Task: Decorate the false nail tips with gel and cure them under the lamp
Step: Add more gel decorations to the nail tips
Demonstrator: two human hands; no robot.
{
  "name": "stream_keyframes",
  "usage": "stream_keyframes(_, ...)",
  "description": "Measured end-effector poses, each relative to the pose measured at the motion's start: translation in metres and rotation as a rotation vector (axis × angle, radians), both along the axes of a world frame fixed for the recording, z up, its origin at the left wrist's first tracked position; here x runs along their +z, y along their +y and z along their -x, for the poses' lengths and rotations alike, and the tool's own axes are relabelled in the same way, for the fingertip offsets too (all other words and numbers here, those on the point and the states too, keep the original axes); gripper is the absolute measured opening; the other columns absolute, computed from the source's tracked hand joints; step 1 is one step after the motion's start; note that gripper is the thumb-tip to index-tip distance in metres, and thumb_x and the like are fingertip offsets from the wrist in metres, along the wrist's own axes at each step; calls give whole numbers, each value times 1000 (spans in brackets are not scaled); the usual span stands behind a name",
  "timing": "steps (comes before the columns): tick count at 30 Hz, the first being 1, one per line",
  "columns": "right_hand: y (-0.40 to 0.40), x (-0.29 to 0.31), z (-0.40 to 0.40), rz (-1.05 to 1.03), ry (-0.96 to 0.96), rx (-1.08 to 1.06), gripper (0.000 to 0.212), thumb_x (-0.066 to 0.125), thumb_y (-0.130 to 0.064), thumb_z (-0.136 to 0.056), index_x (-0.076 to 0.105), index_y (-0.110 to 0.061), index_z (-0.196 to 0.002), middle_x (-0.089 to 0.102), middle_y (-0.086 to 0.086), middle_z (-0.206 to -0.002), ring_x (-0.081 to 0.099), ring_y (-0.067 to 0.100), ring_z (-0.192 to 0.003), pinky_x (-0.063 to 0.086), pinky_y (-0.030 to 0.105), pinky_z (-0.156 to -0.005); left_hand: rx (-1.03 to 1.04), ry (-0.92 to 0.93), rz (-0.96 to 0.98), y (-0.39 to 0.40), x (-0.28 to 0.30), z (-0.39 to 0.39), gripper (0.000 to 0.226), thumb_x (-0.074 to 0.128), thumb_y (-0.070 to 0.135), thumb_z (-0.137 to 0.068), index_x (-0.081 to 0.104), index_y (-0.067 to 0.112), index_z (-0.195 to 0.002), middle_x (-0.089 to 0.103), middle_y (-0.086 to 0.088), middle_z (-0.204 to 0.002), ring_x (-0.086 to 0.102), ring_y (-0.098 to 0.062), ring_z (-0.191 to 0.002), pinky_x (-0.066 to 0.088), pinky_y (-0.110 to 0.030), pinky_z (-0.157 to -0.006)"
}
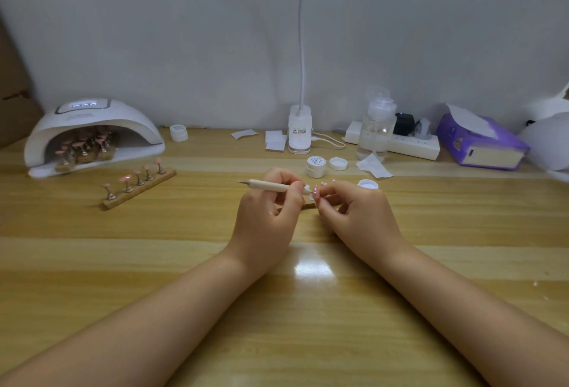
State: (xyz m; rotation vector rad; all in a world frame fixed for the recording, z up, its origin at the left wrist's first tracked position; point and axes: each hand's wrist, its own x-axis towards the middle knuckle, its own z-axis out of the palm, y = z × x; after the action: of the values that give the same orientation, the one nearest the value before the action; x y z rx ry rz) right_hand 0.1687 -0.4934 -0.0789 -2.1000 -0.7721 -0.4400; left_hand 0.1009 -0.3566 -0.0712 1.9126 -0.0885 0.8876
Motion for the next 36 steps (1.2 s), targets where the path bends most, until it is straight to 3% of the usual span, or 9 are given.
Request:
stream_keyframes(21,0,0,-1,3,4,0,8,67,-17,-83,73,-20,-88,69,-7,-73,53,-10,-55,42,20,-59,-7,-5,2,0,0,0,12,50,22,-89,58,18,-80,63,-4,-66,60,-21,-66,46,-38,-61)
stream_keyframes(30,0,1,0,-1,12,-4,8,67,-19,-84,73,-22,-87,63,-12,-69,51,-6,-52,45,25,-61,12,-5,-4,0,0,-1,12,49,24,-89,56,26,-79,64,-6,-68,61,-23,-65,47,-44,-62)
stream_keyframes(36,-1,1,0,2,6,-5,7,67,-19,-84,73,-21,-88,69,-8,-74,51,-6,-54,49,29,-63,6,-2,-12,0,0,0,12,50,24,-89,58,21,-80,64,-6,-68,61,-22,-65,46,-43,-62)
